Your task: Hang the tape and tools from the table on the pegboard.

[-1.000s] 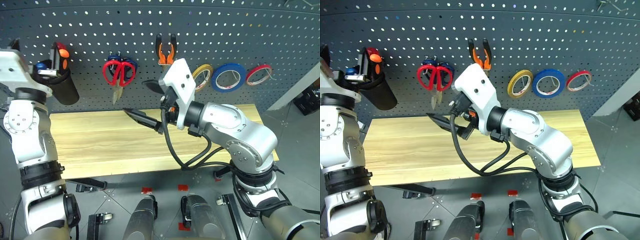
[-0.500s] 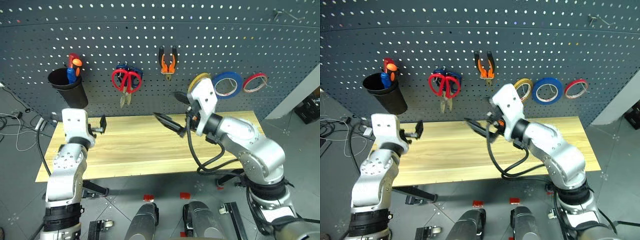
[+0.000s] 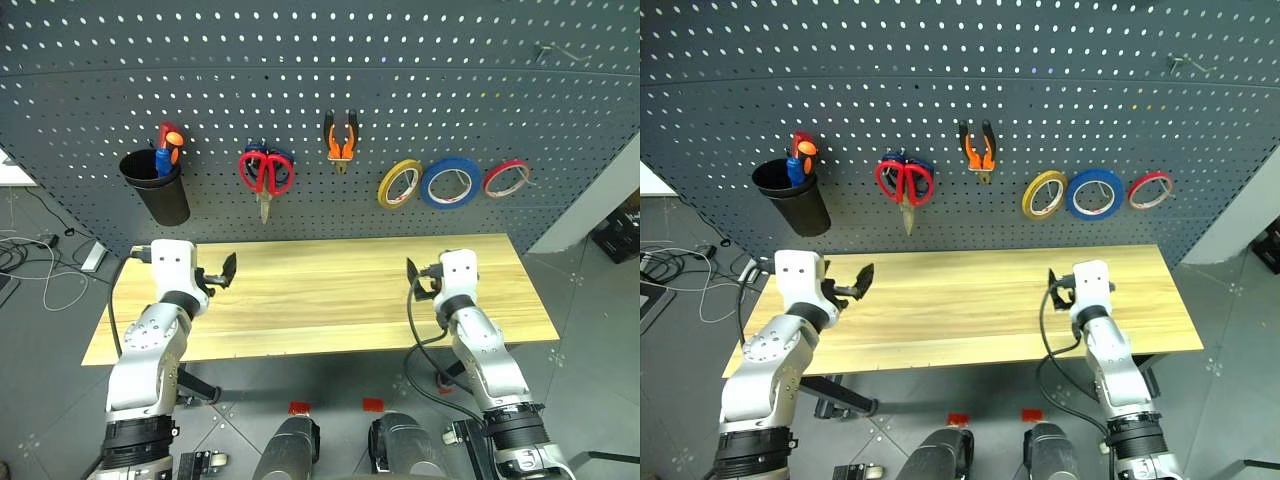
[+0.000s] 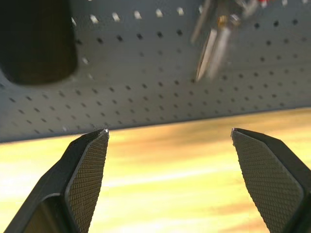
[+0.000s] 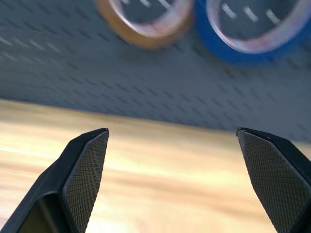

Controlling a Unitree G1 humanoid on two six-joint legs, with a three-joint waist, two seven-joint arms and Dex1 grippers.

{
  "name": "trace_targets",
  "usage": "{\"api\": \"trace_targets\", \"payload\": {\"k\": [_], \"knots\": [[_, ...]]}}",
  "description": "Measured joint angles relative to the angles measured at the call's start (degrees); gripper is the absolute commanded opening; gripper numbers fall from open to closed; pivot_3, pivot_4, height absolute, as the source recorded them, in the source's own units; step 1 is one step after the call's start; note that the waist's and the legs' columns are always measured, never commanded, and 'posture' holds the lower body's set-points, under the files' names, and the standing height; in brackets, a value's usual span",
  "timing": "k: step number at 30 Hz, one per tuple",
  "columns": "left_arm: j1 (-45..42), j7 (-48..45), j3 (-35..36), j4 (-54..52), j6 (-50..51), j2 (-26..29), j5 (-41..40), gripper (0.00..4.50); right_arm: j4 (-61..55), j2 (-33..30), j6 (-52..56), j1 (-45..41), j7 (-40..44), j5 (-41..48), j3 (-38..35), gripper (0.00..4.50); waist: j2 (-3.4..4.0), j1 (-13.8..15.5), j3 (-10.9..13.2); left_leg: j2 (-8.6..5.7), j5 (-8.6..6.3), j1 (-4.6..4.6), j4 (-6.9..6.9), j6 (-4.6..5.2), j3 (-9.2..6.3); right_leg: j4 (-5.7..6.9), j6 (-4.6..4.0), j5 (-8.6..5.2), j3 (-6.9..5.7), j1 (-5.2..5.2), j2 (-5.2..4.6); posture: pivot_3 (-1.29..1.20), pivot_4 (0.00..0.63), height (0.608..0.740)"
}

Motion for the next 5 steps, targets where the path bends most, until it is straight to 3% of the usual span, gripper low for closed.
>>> {"api": "trace_targets", "payload": {"k": [5], "knots": [[0.7, -0.3, -0.4, 2.1, -4.0, -0.4, 1.6, 4.25, 5.7, -0.1, -2.2, -1.2, -0.4, -0.2, -2.5, 4.5, 0.32, 0.0, -0.6, 0.05, -0.02, 0.72, -0.19, 0.02, 0.0, -0.15, -0.01, -0.04, 0.02, 0.77, 0.04, 0.02, 0.072, 0.74]]}}
